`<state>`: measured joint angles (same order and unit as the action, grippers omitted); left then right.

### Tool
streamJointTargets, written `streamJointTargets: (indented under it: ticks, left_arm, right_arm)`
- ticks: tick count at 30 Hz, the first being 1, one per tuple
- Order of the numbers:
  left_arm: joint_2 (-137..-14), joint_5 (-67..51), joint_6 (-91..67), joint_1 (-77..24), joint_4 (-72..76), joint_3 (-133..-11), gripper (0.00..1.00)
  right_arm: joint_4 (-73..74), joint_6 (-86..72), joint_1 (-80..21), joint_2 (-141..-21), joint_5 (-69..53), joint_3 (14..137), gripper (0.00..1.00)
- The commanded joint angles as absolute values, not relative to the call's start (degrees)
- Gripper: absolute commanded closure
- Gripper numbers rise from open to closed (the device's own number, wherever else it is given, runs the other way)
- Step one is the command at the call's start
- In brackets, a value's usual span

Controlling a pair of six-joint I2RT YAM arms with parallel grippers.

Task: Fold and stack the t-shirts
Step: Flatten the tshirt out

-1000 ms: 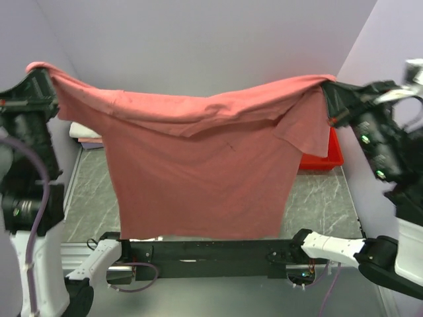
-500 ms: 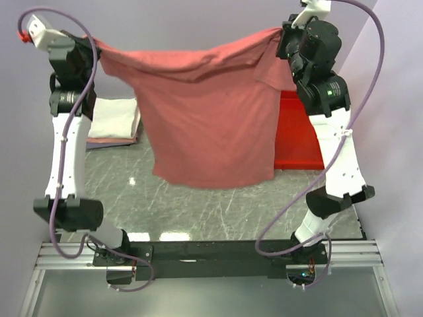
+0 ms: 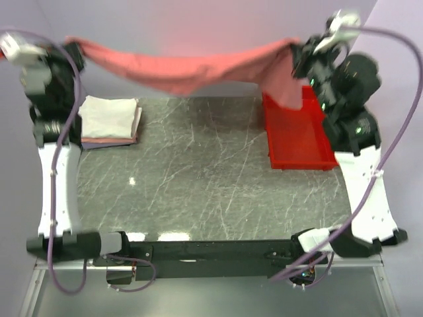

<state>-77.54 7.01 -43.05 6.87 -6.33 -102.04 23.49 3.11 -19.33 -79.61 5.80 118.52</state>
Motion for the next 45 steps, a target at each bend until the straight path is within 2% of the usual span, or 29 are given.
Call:
streamJointTargets:
  ticks: [1,4,9,15,19,23,28,35,41,45]
  left_arm:
    - [-69.28,3.52,-40.18,7.21,3.5,-82.93,0.99]
    - [-62.68,7.98,-40.86,7.12,1.51,-68.32,0.99]
    - [-57.48,13.44,-44.12,7.12,-3.25,-50.05,0.99]
    - [-61.34,16.0,-45.18,7.12,-8.43,-42.38,0.99]
    - [-65.38,18.89,-45.62,7.12,-11.16,-40.96,0.99]
    - [-67.32,20.39,-45.79,7.12,-13.18,-41.22,0.99]
    - [-64.35,23.11,-46.05,7.21,-17.82,-43.15,0.99]
    - [-59.86,26.99,-53.0,7.12,-31.63,-51.4,0.99]
    - [-58.71,30.93,-53.26,7.12,-35.94,-55.71,0.99]
    - [-60.55,30.94,-51.95,7.12,-34.89,-56.25,0.95]
  right_arm:
    - [24.61,2.82,-18.99,-75.6,-2.62,100.11,1.0]
    - [21.98,-1.83,-19.07,-70.32,-9.83,83.48,1.0]
    - [22.59,-9.3,-20.3,-67.15,-15.46,68.05,1.0]
    - [24.43,-15.02,-22.41,-67.76,-17.57,56.26,1.0]
    - [27.15,-16.17,-24.07,-69.78,-20.13,51.25,1.0]
    - [30.57,-16.52,-27.5,-69.96,-17.24,48.87,1.0]
    - [35.76,-18.28,-29.44,-67.77,-14.77,50.7,1.0]
    - [45.16,-18.81,-29.36,-62.06,-19.25,54.67,1.0]
    - [48.69,-18.72,-29.35,-60.21,-19.51,53.88,1.0]
    - [48.25,-18.9,-29.27,-60.55,-18.46,51.51,1.0]
